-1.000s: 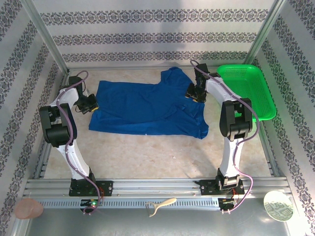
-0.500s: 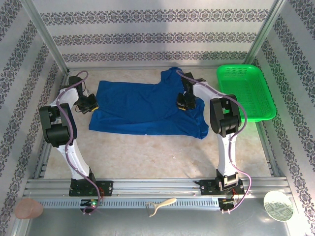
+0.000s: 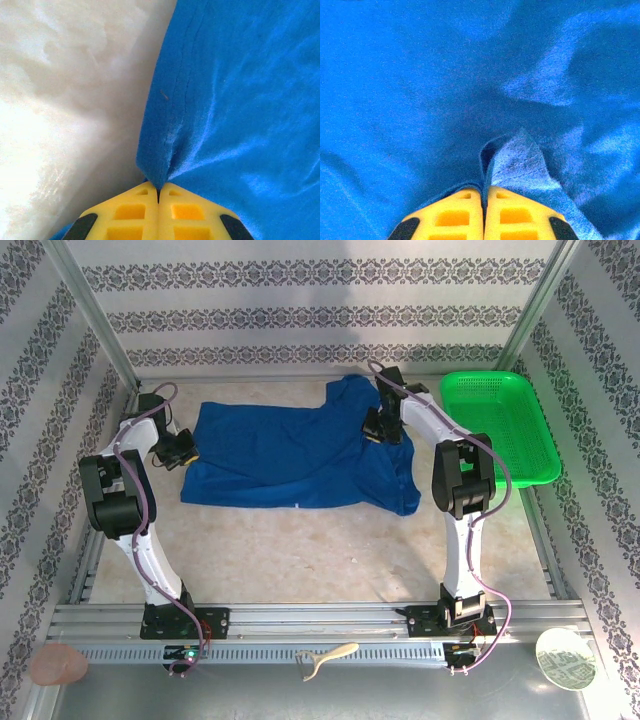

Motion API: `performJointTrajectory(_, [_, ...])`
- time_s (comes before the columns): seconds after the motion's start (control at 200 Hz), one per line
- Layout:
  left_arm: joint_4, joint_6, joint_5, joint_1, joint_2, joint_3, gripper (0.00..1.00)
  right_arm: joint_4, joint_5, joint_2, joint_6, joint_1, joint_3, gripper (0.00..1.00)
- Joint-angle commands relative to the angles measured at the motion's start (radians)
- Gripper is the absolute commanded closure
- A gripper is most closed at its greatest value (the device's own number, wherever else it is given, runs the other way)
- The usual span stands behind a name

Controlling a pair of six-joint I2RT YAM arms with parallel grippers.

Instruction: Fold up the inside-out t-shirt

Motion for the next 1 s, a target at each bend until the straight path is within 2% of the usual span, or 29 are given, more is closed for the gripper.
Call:
performJointTrajectory(0.0, [0.023, -0.019, -0.003, 0.018, 0.030, 0.025, 1.00, -0.024, 0.017, 0.003, 0.031, -0.006, 0.053, 1.00])
performJointTrajectory(0.155, [0.046, -0.035, 0.008, 0.021, 0.050, 0.033, 1.00, -0.042, 0.032, 0.044, 0.038, -0.010, 0.124, 1.00])
performJointTrajectory(0.17, [0.048, -0.037, 0.009, 0.021, 0.054, 0.036, 1.00, -0.045, 0.036, 0.052, 0.038, -0.010, 0.131, 0.91])
performJointTrajectory(0.175, [0.049, -0.037, 0.009, 0.021, 0.056, 0.038, 1.00, -0.045, 0.036, 0.052, 0.038, -0.010, 0.131, 0.91])
performJointTrajectory(0.21, [0.048, -0.040, 0.012, 0.021, 0.068, 0.050, 1.00, -0.053, 0.037, 0.067, 0.034, -0.011, 0.146, 0.66])
performJointTrajectory(0.235, [0.050, -0.042, 0.013, 0.021, 0.077, 0.061, 1.00, -0.054, 0.035, 0.075, 0.027, -0.013, 0.150, 0.55])
performJointTrajectory(0.28, [0.051, -0.045, 0.011, 0.021, 0.098, 0.080, 1.00, -0.066, 0.043, 0.075, 0.015, -0.015, 0.150, 0.46])
performJointTrajectory(0.34, [0.053, -0.051, 0.009, 0.021, 0.123, 0.108, 1.00, -0.075, 0.060, 0.046, -0.006, -0.018, 0.120, 0.41])
performJointTrajectory(0.365, [0.050, -0.053, 0.011, 0.021, 0.135, 0.123, 1.00, -0.076, 0.067, 0.024, -0.016, -0.018, 0.095, 0.40])
performJointTrajectory(0.515, [0.034, -0.036, 0.021, 0.024, 0.141, 0.196, 0.65, -0.037, 0.088, -0.165, -0.033, -0.030, -0.168, 0.39])
performJointTrajectory(0.645, [0.011, -0.026, 0.029, 0.030, 0.072, 0.204, 0.45, -0.010, 0.093, -0.352, -0.049, -0.030, -0.418, 0.37])
performJointTrajectory(0.779, [-0.049, -0.037, 0.067, 0.031, -0.022, 0.135, 0.42, 0.005, 0.088, -0.483, -0.054, -0.027, -0.613, 0.36])
performJointTrajectory(0.874, [-0.034, -0.070, 0.108, 0.029, -0.118, -0.017, 0.41, 0.002, 0.092, -0.553, -0.060, -0.022, -0.697, 0.36])
performJointTrajectory(0.994, [-0.016, -0.079, 0.108, 0.027, -0.233, -0.195, 0.41, 0.015, 0.076, -0.595, -0.063, -0.013, -0.776, 0.36])
